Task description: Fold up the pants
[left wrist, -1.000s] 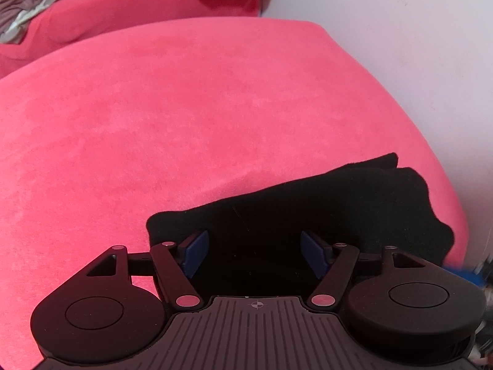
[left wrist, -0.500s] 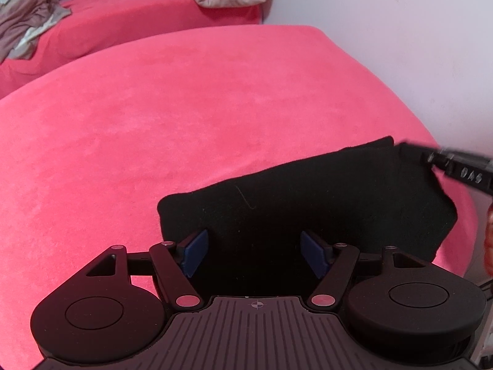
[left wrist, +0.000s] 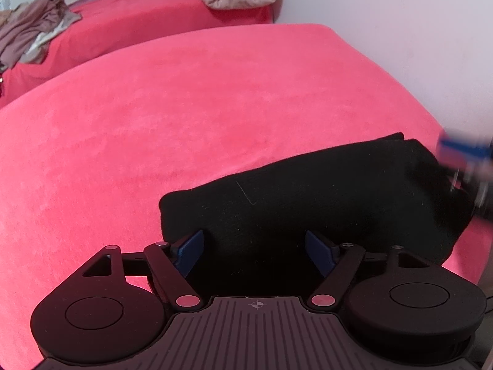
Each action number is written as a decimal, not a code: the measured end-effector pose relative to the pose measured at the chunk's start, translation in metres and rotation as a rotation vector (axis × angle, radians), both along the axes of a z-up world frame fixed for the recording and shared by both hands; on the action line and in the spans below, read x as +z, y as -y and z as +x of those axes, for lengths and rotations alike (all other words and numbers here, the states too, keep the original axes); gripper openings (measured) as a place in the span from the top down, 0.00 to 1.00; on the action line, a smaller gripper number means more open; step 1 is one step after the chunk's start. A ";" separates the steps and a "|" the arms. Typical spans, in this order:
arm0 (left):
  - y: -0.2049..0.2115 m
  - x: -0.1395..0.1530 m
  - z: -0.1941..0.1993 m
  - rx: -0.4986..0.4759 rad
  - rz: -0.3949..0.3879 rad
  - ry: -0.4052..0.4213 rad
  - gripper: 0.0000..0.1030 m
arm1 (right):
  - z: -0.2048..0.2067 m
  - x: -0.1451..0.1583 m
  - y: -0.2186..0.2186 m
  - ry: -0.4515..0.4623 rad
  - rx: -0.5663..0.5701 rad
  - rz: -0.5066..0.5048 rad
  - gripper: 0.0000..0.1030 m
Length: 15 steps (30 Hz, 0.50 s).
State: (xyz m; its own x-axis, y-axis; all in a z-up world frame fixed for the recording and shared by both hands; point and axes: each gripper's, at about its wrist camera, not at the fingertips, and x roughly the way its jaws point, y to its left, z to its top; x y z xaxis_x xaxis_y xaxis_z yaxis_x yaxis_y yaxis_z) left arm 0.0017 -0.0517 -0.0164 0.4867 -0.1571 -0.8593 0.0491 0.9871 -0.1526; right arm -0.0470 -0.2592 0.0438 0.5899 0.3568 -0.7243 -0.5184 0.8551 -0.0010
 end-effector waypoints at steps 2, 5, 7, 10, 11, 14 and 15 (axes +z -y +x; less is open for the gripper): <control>0.000 0.002 -0.002 0.000 0.007 -0.002 0.00 | -0.010 -0.014 0.007 -0.028 -0.034 -0.081 0.48; 0.000 0.008 -0.008 0.006 0.031 -0.003 0.00 | -0.024 -0.002 0.041 -0.026 -0.177 -0.035 0.36; -0.003 0.011 -0.013 0.021 0.044 -0.007 0.00 | -0.031 0.010 0.061 -0.011 -0.293 -0.026 0.31; -0.011 0.015 -0.022 0.059 0.056 -0.037 0.00 | -0.043 0.024 0.068 -0.030 -0.344 0.026 0.28; -0.013 0.016 -0.025 0.073 0.071 -0.048 0.00 | -0.049 0.026 0.063 -0.037 -0.336 0.028 0.27; -0.017 0.024 -0.040 0.098 0.074 -0.057 0.00 | -0.067 0.026 0.035 -0.062 -0.302 0.001 0.27; -0.018 0.027 -0.046 0.100 0.073 -0.060 0.00 | -0.073 0.024 0.024 -0.074 -0.288 -0.004 0.27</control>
State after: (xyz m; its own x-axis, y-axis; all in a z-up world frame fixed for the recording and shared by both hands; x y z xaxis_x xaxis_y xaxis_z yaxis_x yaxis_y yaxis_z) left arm -0.0448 -0.0336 0.0105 0.4441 -0.0467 -0.8948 -0.0567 0.9952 -0.0801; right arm -0.1201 -0.2828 0.0680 0.6118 0.1792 -0.7704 -0.2529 0.9672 0.0241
